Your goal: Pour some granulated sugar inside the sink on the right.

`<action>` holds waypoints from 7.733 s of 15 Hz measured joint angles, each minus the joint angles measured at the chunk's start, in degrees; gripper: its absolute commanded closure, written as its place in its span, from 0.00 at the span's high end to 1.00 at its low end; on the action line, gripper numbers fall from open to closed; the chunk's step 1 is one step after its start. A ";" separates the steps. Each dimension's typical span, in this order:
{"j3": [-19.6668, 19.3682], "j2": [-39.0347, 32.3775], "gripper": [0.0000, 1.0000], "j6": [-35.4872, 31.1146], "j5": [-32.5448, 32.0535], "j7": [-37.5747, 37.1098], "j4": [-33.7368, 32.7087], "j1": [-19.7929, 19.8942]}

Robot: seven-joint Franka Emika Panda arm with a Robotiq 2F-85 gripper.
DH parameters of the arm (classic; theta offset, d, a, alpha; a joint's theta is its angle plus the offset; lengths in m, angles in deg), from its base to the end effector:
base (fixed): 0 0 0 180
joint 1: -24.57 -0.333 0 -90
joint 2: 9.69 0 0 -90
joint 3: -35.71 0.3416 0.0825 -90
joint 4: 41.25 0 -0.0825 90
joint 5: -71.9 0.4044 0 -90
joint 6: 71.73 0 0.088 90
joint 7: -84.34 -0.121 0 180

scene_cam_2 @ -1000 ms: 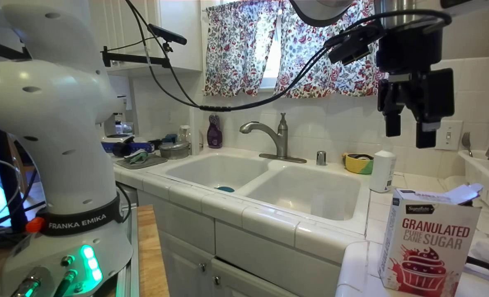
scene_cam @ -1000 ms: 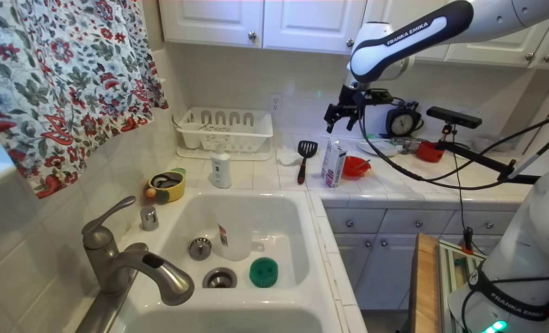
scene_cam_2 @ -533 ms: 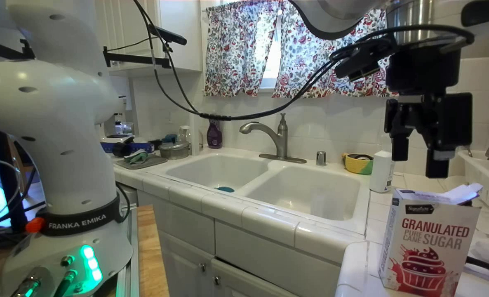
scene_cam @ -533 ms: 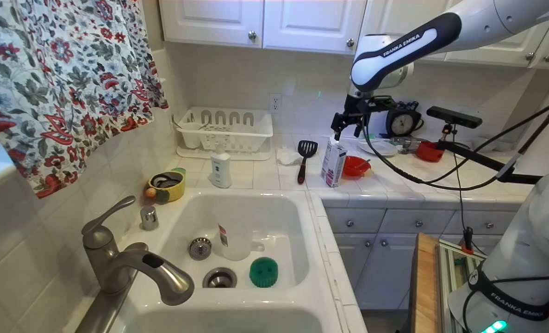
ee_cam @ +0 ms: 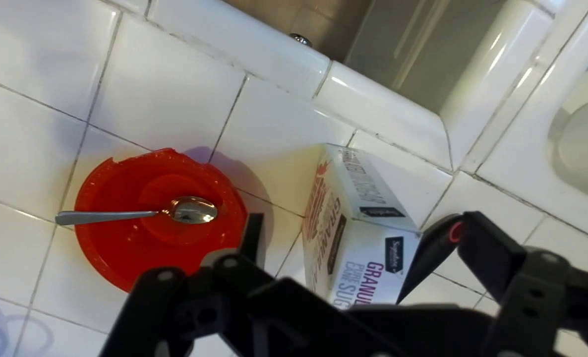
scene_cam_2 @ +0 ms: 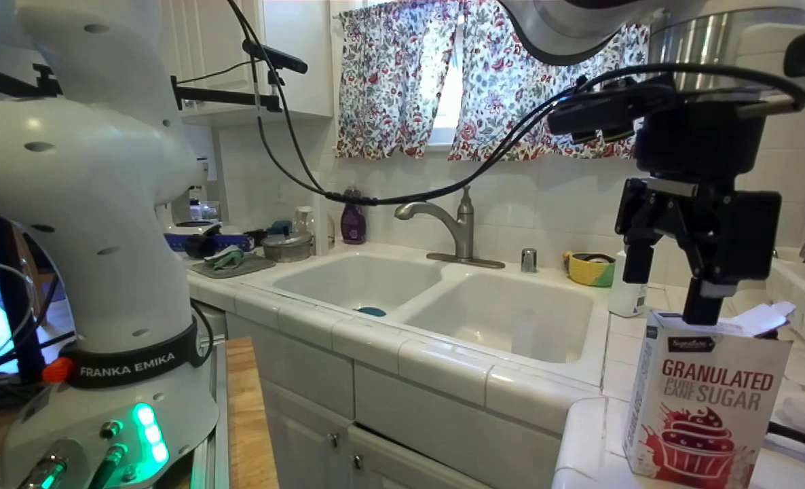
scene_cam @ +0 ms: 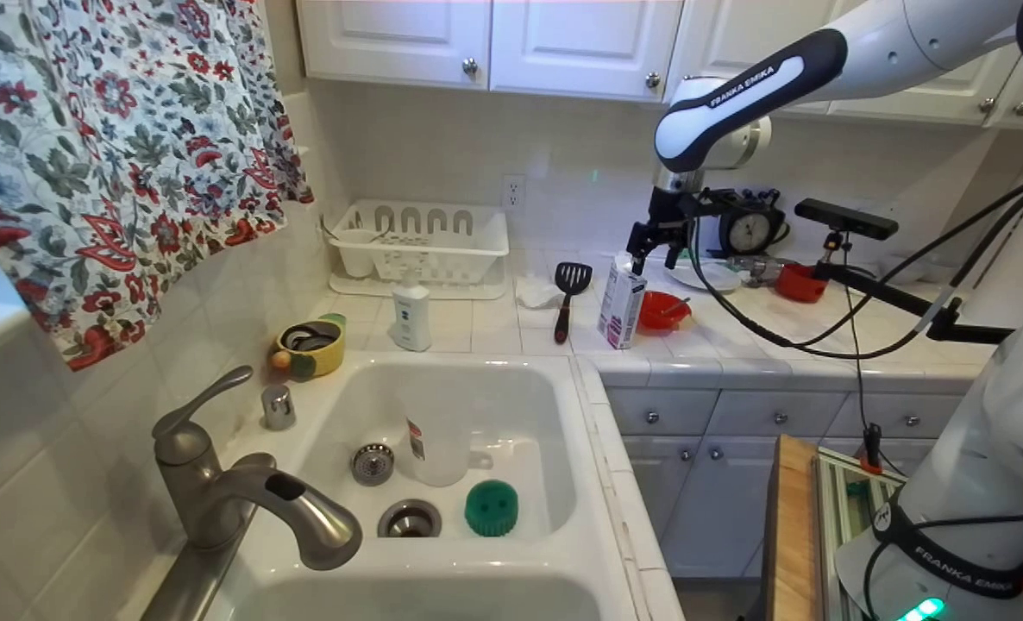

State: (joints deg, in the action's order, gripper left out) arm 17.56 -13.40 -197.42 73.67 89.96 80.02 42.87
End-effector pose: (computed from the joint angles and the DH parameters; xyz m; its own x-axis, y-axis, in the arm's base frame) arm 0.4621 -0.3378 0.3862 0.8497 -0.5270 0.0162 -0.5270 -0.8498 -0.0036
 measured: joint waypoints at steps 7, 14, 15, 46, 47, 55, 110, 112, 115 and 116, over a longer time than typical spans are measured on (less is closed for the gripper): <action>0.02 -0.20 1.00 -1.10 3.07 3.31 0.53 0.06; 0.02 -0.33 1.00 -8.05 5.20 1.57 4.15 0.07; 0.02 -0.33 1.00 -8.86 5.32 1.23 4.59 0.07; 1.89 -3.36 0.38 -24.08 7.04 -7.64 9.02 -0.45; 1.70 -3.41 0.32 -24.07 5.51 -9.27 9.02 -0.50; 1.20 -3.41 0.09 -23.47 -1.18 -15.87 8.88 -0.73; 14.61 9.60 0.09 2.86 -45.60 42.97 9.23 -15.03; 15.57 9.27 0.09 2.83 -45.64 42.97 9.23 -16.16; 17.52 8.76 0.09 2.83 -45.86 42.89 9.08 -17.99; 18.12 8.57 0.09 2.83 -46.14 42.87 8.92 -18.45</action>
State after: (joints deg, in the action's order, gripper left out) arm 35.68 -4.83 -194.59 27.53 132.84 88.94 24.42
